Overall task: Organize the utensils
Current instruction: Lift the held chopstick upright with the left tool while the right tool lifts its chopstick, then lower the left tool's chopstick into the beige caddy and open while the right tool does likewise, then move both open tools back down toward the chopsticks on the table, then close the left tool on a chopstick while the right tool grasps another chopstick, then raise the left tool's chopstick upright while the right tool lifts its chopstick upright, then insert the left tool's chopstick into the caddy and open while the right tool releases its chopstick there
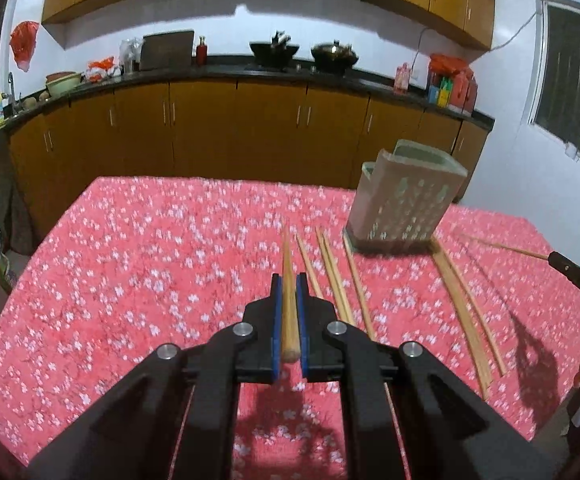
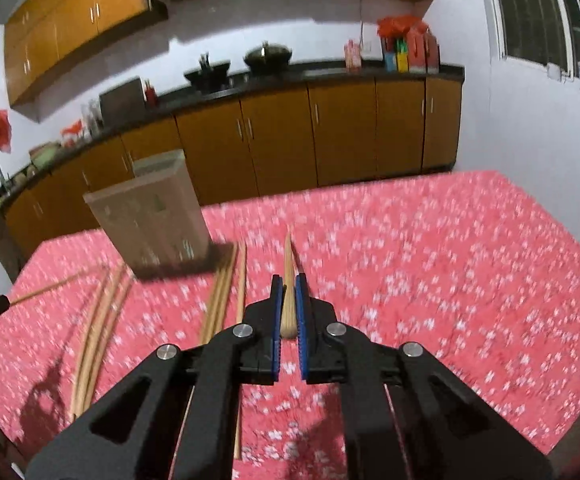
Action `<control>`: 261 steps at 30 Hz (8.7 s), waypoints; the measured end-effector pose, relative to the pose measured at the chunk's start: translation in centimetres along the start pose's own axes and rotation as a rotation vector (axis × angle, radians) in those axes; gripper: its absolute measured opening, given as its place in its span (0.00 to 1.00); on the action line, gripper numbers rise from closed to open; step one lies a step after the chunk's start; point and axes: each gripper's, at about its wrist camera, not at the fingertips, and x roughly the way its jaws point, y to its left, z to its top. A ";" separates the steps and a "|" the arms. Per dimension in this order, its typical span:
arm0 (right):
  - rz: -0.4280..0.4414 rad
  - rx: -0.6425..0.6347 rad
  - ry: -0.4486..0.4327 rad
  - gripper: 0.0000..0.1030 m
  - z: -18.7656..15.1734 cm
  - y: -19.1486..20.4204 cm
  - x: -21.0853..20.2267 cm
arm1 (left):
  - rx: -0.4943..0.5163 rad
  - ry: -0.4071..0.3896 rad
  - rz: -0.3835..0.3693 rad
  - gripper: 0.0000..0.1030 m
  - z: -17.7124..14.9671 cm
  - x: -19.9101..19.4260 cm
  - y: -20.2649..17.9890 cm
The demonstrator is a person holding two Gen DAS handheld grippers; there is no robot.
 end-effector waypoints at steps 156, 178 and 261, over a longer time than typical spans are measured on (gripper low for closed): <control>-0.034 -0.093 0.280 0.09 -6.6 2.2 8.6 | 0.025 0.257 0.019 0.09 -6.3 8.2 -0.5; 0.013 -0.023 0.115 0.08 -2.4 0.7 3.5 | -0.002 0.160 0.007 0.08 -1.6 5.3 0.0; 0.168 0.010 -0.240 0.07 5.9 1.9 -6.4 | 0.018 -0.214 -0.118 0.07 7.0 -6.6 -1.7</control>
